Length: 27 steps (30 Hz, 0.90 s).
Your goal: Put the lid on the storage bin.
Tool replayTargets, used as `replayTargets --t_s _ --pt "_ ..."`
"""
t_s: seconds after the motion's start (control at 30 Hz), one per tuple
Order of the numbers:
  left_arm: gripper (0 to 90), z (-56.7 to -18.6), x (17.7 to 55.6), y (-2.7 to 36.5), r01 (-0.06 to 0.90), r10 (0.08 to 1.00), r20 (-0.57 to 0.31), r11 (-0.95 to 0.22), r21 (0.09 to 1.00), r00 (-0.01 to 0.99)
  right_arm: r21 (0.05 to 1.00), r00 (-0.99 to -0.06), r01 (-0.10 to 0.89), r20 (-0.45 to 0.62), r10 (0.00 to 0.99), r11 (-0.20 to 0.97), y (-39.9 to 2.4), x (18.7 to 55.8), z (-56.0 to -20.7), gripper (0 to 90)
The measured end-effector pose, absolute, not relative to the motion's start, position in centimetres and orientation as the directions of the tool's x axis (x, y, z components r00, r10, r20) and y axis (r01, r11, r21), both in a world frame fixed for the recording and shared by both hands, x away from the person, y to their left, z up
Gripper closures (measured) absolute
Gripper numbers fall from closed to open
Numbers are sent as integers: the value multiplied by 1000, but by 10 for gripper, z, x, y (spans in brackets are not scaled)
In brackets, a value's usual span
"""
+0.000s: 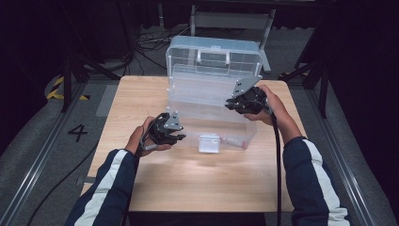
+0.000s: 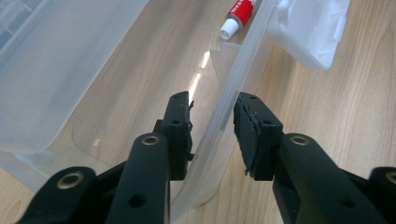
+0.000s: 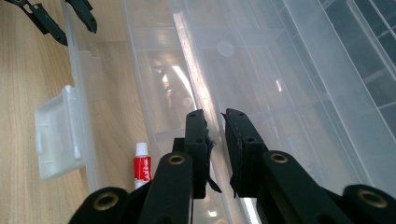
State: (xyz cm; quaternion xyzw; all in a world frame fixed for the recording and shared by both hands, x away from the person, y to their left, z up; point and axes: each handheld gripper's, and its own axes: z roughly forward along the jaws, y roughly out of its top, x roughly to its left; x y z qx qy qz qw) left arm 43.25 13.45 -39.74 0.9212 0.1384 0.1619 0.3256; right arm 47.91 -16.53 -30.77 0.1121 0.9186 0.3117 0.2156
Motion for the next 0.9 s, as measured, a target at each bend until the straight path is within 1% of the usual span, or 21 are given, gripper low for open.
replayTargets --t_s 0.03,0.1,0.17,0.3,0.37,0.43,0.53,0.77,0.8,0.83,0.9 --pt "613 -395 433 136 153 366 192 -731 665 911 623 -882 71 -325 340 779 -166 479 -308 797" --pt "656 -393 432 137 145 356 189 -728 670 915 624 -884 66 -325 336 778 -166 479 -308 797" --pt "655 -392 431 137 144 359 197 -732 666 912 625 -884 67 -324 337 778 -166 479 -308 797" --pt "727 -389 427 139 126 353 208 -726 676 912 627 -884 66 -324 337 777 -166 480 -308 796" --pt "777 -387 425 140 117 349 219 -729 675 911 629 -884 66 -324 338 775 -167 479 -309 795" --pt "792 -385 424 141 111 350 228 -729 676 908 630 -884 66 -323 337 774 -167 479 -309 795" --pt "819 -383 424 144 116 353 218 -720 684 910 632 -885 70 -317 340 772 -167 479 -309 795" --pt "850 -379 422 153 118 366 214 -702 702 906 634 -887 68 -314 337 770 -167 478 -310 795" --pt "850 -379 421 154 122 372 211 -698 706 904 634 -887 68 -314 337 770 -167 478 -310 795" --pt "876 -378 420 156 126 380 217 -699 703 899 636 -889 67 -313 336 769 -167 478 -310 795" --pt "886 -379 420 160 137 393 207 -689 712 896 636 -890 66 -311 334 769 -167 478 -311 795"
